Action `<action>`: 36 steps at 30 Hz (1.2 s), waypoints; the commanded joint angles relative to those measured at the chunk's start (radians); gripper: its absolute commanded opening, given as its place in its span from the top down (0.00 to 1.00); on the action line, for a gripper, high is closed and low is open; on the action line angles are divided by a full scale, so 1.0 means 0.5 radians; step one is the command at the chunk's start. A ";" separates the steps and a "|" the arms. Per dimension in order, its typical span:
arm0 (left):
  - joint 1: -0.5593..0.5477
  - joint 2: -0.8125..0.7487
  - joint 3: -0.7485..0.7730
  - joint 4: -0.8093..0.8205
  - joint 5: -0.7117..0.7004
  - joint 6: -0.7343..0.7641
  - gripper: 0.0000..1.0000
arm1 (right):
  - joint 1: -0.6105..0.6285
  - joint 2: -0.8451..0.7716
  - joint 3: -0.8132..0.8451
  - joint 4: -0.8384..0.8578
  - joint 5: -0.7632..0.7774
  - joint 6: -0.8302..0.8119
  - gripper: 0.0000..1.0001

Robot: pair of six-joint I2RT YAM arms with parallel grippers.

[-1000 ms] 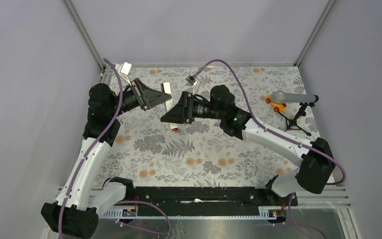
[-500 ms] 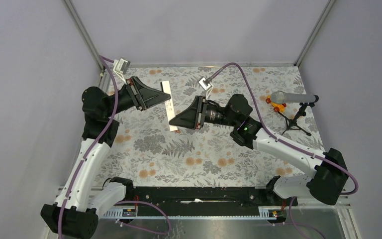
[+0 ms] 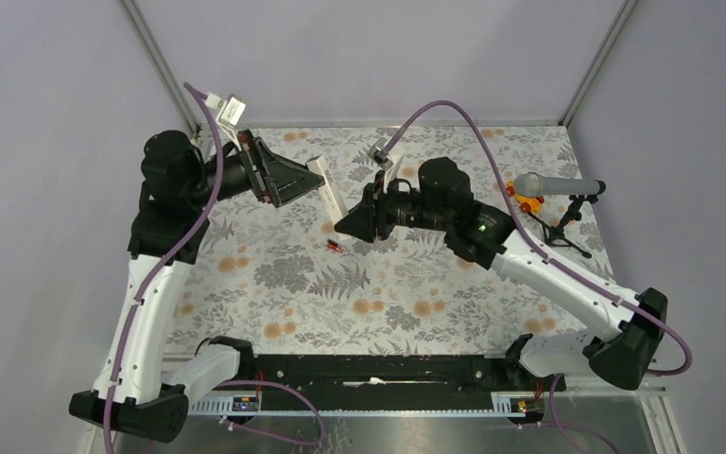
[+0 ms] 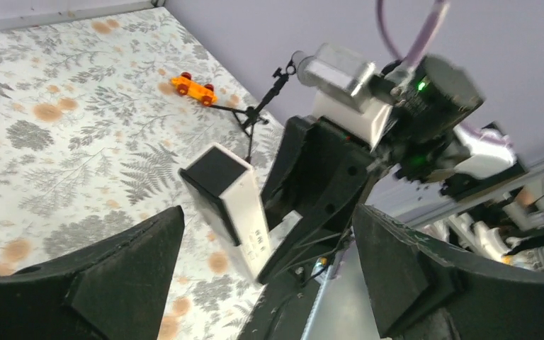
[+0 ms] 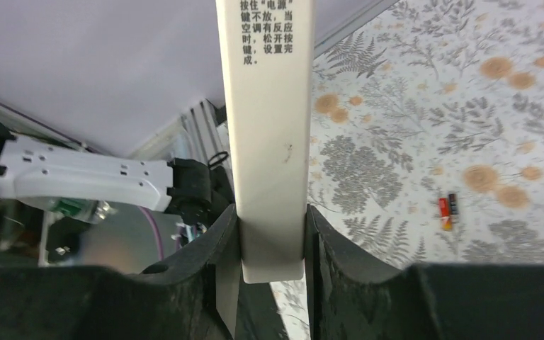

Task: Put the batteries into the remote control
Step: Pick up the remote control from the center of the board.

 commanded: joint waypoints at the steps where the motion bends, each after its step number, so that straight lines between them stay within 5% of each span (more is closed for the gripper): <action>1: 0.005 0.124 0.320 -0.643 0.147 0.826 0.05 | -0.001 -0.060 0.381 -0.526 -0.089 -0.563 0.90; 5: 0.005 0.137 0.378 -0.871 0.246 1.280 0.05 | -0.001 0.076 0.694 -1.018 -0.189 -0.710 0.98; 9: 0.005 0.119 0.384 -0.986 0.226 1.637 0.03 | -0.002 0.080 0.746 -1.108 -0.302 -0.753 1.00; 17: 0.002 0.224 0.492 -0.986 0.938 1.592 0.06 | -0.002 0.168 0.880 -1.305 -0.445 -0.879 1.00; 25: -0.007 0.199 0.384 -0.983 1.005 1.560 0.10 | -0.001 0.234 0.955 -1.301 -0.548 -0.929 1.00; 32: -0.045 0.246 0.385 -0.990 1.097 1.415 0.40 | -0.001 0.241 0.936 -1.221 -0.678 -0.961 1.00; 36: -0.062 0.222 0.376 -0.986 1.107 1.378 0.45 | -0.002 0.248 0.923 -1.201 -0.723 -0.985 1.00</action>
